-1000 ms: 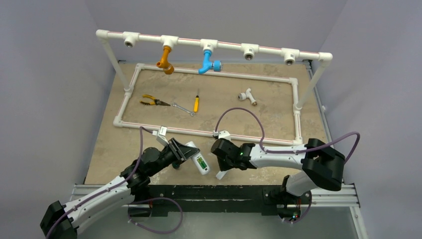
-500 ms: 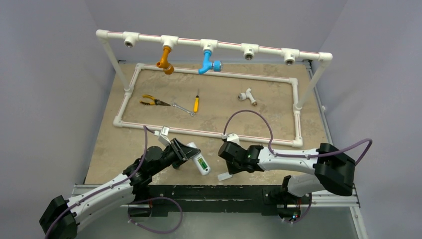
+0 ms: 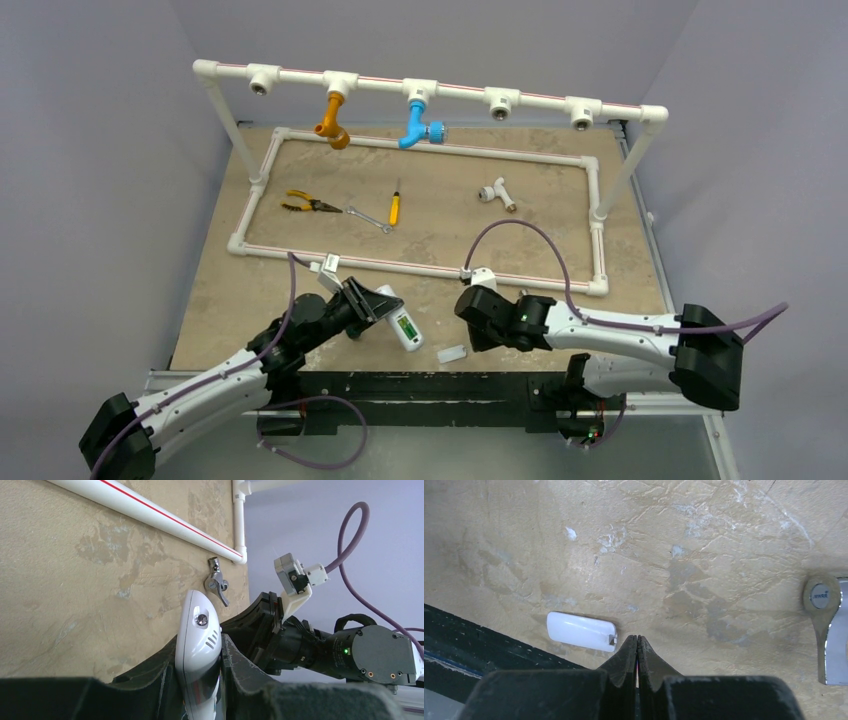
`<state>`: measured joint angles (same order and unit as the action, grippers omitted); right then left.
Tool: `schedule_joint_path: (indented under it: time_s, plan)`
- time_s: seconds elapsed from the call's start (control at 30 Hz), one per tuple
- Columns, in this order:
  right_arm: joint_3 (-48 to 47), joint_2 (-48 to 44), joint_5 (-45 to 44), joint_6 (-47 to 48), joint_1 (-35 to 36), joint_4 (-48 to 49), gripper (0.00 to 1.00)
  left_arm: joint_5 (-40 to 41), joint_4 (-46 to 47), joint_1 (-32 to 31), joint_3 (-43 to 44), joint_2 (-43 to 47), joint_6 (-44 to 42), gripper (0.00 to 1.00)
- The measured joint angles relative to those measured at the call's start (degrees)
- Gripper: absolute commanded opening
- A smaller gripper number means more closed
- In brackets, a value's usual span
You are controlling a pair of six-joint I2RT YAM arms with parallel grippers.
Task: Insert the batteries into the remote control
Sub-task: Adjust the battery cover at the center of the board.
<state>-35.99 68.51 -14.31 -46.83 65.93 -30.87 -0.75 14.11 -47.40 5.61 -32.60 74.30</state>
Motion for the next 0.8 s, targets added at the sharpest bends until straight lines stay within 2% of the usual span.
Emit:
schedule_joint_path:
  time_s: [0.2,0.3,0.47,0.8]
  plan:
    - [0.0,-5.42,1.33,3.63,0.0,-0.31,0.0,0.02,-0.09,0.0,0.0,1.38,-0.02,0.0]
    - [0.76,-8.11,5.84,5.77,0.31,3.76,0.0,0.04,-0.17,0.0,0.0,2.36,-0.02,0.0]
    - [5.95,-11.65,8.07,6.49,4.55,10.38,0.0,0.02,-0.28,0.0,0.0,2.47,-0.02,0.0]
    - [9.27,-9.4,11.02,6.62,6.64,16.37,0.0,0.02,-0.2,0.0,0.0,0.57,-0.02,0.0]
